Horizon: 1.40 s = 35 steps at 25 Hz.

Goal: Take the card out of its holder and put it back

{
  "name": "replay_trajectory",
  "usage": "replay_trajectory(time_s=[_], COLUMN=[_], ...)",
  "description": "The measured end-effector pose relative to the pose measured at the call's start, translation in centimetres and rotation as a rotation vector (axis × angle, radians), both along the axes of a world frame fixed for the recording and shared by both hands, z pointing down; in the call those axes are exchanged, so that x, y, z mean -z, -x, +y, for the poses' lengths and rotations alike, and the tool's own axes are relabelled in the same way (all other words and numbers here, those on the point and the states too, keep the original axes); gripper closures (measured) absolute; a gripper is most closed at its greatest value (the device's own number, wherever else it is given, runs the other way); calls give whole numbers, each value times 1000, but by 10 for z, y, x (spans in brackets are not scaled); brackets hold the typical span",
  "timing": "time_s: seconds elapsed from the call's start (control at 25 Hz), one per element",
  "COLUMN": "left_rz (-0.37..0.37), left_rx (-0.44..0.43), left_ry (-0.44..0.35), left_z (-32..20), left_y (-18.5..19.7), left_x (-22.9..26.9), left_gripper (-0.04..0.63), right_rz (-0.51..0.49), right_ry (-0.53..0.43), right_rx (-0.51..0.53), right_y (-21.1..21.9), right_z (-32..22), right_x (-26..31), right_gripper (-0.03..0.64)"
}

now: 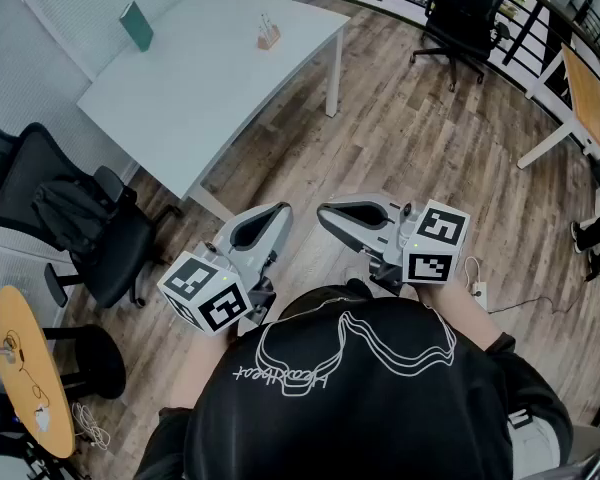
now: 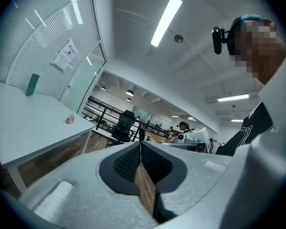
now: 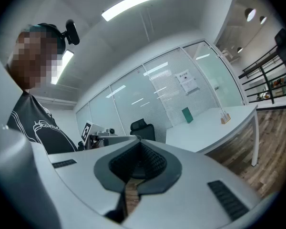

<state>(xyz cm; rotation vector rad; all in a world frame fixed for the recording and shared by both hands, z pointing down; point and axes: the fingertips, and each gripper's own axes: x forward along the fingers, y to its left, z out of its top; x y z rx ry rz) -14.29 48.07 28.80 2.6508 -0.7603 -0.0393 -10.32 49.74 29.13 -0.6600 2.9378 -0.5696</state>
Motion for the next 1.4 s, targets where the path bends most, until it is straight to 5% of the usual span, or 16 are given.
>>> replay_trajectory(time_s=[0.68,1.4], left_rz=[13,8], left_rx=[24,37], left_ry=[26,22], left_z=[-35,-117], left_y=[-25,-143], left_x=[-9,-12], left_gripper=[578,578], right_rz=[21,26], right_ry=[10,-12], right_rx=[32,-11], right_y=[-20,-143], right_z=[-38,-128], right_x=[-7,-11], right_gripper=[609,609])
